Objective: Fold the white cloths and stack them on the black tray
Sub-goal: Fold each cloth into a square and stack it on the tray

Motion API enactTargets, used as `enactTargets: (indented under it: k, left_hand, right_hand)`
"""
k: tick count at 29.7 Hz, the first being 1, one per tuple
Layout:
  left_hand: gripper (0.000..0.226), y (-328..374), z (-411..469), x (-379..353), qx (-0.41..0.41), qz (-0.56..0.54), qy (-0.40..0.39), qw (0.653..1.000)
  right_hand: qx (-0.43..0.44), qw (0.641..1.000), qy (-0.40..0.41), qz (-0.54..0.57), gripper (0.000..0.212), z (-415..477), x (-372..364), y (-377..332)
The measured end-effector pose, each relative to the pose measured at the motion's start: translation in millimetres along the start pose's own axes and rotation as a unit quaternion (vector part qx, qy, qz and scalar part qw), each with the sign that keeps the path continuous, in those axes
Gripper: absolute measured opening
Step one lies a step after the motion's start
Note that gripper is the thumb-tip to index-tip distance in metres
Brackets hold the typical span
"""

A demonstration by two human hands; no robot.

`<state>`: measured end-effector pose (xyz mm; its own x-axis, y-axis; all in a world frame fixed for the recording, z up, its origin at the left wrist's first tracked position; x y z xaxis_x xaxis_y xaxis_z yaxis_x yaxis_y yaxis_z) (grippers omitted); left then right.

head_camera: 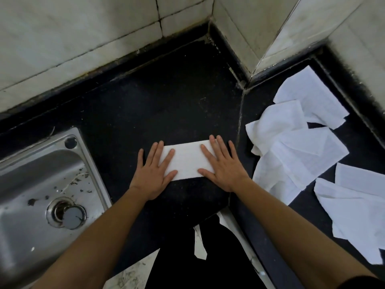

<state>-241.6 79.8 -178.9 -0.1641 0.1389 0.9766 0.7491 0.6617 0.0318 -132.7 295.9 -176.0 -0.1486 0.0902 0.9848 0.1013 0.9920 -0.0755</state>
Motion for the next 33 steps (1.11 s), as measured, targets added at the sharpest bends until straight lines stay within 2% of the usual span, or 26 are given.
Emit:
enactTargets:
  k: [5,8,10,12,15,17,19,21,23,26,29,33]
  left_hand:
    - [0.073,2,0,11,0.025,-0.011,-0.026,0.999]
    - [0.072,6,-13,11,0.059,-0.028,-0.022,0.998]
    - [0.072,10,-29,7,0.108,-0.035,-0.007,0.994]
    - [0.071,17,-48,2,0.164,-0.061,-0.014,0.984]
    - [0.073,33,-69,5,0.226,-0.11,-0.032,0.967]
    - [0.073,39,-74,16,0.243,-0.116,-0.001,0.963]
    - [0.064,40,-61,28,0.216,-0.114,0.057,0.968]
    - [0.053,41,-32,39,0.143,-0.102,0.116,0.977]
    - [0.055,45,5,53,0.058,-0.076,0.141,0.985]
    - [0.075,63,56,66,-0.062,0.019,0.091,0.994]
    - [0.081,80,85,66,-0.192,0.135,0.018,0.972]
    - [0.074,84,100,69,-0.229,0.16,-0.007,0.96]
  right_hand:
    - [-0.019,1.0,-0.01,-0.008,0.089,1,13,4]
    - [-0.132,0.99,0.011,0.044,0.09,-10,22,6]
    - [-0.224,0.969,0.032,0.098,0.083,-22,23,3]
    - [-0.268,0.953,0.06,0.127,0.071,-29,25,-1]
    - [-0.258,0.955,0.107,0.1,0.054,-28,29,-6]
    - [-0.259,0.956,0.115,0.076,0.047,-25,32,-9]
    - [-0.267,0.954,0.114,0.069,0.043,-23,35,-9]
    - [-0.268,0.953,0.116,0.079,0.04,-21,38,-7]
    - [-0.273,0.949,0.116,0.103,0.036,-20,41,-6]
    - [-0.289,0.94,0.112,0.142,0.036,-20,41,-3]
    - [-0.303,0.93,0.11,0.18,0.037,-20,38,-2]
    - [-0.337,0.906,0.084,0.24,0.029,-17,36,1]
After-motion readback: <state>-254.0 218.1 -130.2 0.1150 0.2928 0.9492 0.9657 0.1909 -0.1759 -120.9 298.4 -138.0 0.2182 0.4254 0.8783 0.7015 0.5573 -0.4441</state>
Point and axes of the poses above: each hand's wrist, its own z-axis towards the middle knuckle, its own x-axis out of the back of the hand, y = z × x, the point moved 5 cm from there along z, towards the middle knuckle, and after that the axes turned 10 degrees about y, right-handed, at the moved point
